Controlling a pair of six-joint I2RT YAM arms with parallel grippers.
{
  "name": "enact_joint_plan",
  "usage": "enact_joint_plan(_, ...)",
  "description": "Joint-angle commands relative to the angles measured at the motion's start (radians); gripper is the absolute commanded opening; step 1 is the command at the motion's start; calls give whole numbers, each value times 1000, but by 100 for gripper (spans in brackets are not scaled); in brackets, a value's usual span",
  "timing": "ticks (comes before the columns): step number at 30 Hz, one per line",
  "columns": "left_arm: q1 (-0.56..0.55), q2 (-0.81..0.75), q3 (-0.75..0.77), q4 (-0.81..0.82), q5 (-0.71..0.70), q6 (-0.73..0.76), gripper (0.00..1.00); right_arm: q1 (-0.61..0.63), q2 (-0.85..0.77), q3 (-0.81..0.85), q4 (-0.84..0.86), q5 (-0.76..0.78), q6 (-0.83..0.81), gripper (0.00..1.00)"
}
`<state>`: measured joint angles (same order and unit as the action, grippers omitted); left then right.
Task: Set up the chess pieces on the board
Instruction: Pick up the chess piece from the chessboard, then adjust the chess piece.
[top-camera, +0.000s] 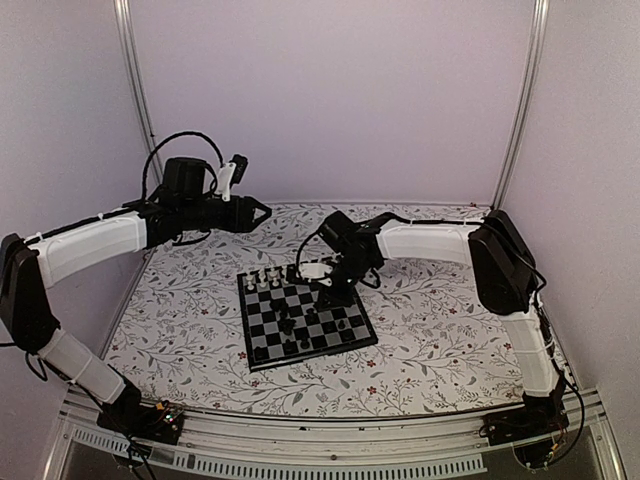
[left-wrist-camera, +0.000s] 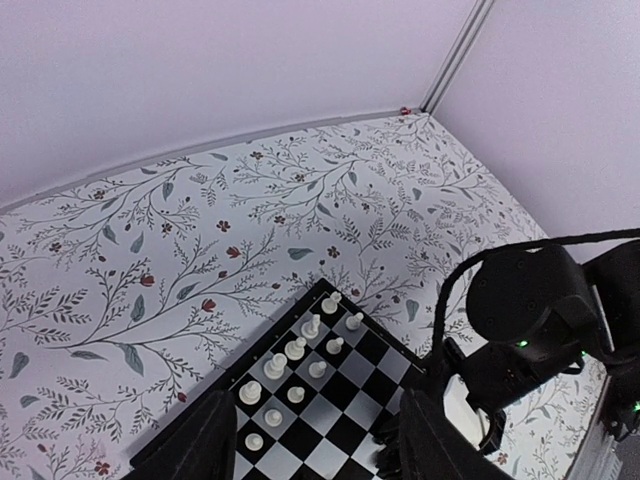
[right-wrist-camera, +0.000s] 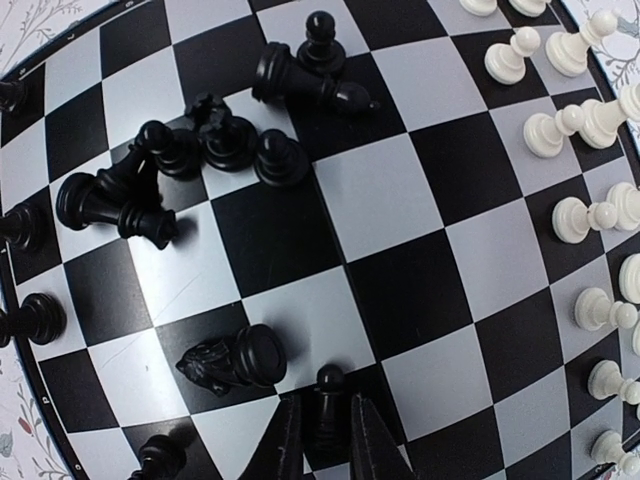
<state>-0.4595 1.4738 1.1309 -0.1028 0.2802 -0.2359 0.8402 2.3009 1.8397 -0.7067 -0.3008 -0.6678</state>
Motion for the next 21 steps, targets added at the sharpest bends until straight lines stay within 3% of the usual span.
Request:
enact_joint_plan(1,14,24,24,-5,6,0,57,-14,-98,-48,20,-8,14,12)
enact_joint_plan(5,16,45,31,-8,30,-31,57,-22,-189,-80,50,-46,28,12)
enact_joint_plan(11,6,85,15,81,200,-212,59,-31,-319,-115,72,-99,55,12)
enact_joint_plan(21,-56,113,-149,490,404,-556,56,-42,-413,-128,93,-155,100,12)
